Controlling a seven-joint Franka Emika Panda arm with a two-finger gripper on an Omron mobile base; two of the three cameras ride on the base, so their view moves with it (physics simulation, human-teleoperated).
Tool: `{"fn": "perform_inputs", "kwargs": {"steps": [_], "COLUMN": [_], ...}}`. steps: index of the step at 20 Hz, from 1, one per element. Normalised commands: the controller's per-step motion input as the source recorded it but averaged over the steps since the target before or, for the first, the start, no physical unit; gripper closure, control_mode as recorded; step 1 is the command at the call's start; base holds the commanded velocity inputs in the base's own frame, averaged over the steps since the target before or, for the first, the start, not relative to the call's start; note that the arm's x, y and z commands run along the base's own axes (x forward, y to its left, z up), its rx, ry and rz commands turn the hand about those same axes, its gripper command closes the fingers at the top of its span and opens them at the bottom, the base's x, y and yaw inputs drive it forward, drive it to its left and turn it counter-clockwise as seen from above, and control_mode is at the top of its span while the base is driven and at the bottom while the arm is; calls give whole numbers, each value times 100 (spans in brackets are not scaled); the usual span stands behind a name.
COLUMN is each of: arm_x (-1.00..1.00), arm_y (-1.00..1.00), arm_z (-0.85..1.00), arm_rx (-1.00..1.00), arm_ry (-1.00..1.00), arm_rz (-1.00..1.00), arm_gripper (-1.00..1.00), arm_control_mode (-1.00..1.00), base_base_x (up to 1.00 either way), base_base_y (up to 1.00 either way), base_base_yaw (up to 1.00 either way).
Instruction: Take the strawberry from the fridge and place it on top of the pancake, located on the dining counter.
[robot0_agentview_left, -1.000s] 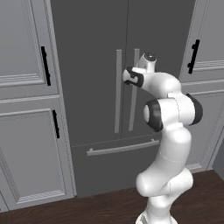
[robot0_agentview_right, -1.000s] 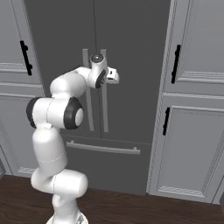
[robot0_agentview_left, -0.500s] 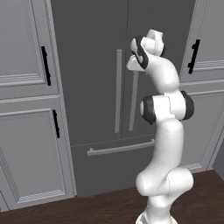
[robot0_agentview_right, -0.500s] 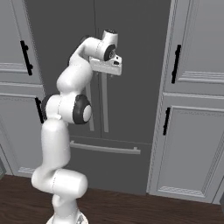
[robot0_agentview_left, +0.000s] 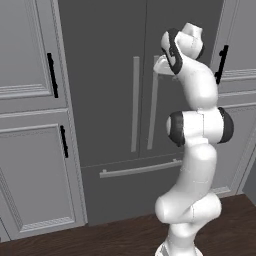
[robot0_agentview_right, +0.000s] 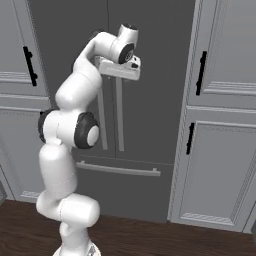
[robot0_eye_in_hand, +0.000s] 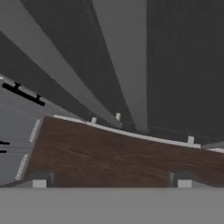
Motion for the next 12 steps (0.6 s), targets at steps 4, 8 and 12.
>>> {"fn": "perform_inputs", "kwargs": {"steps": [4,8,12], "arm_x": [-86,-17,34], "arm_y": [30,-11,-26], "arm_z": [-21,-11,0], "arm_rx": [-4,-1,-2], "arm_ry": [-39,-31,-20], "arm_rz": [0,-1,0], "arm_gripper": [-100,-100,-100], "arm_control_mode": [-100,-100,-100], "base_base_x": [0,0,0], "base_base_y": [0,0,0], "base_base_yaw": [0,0,0]}}
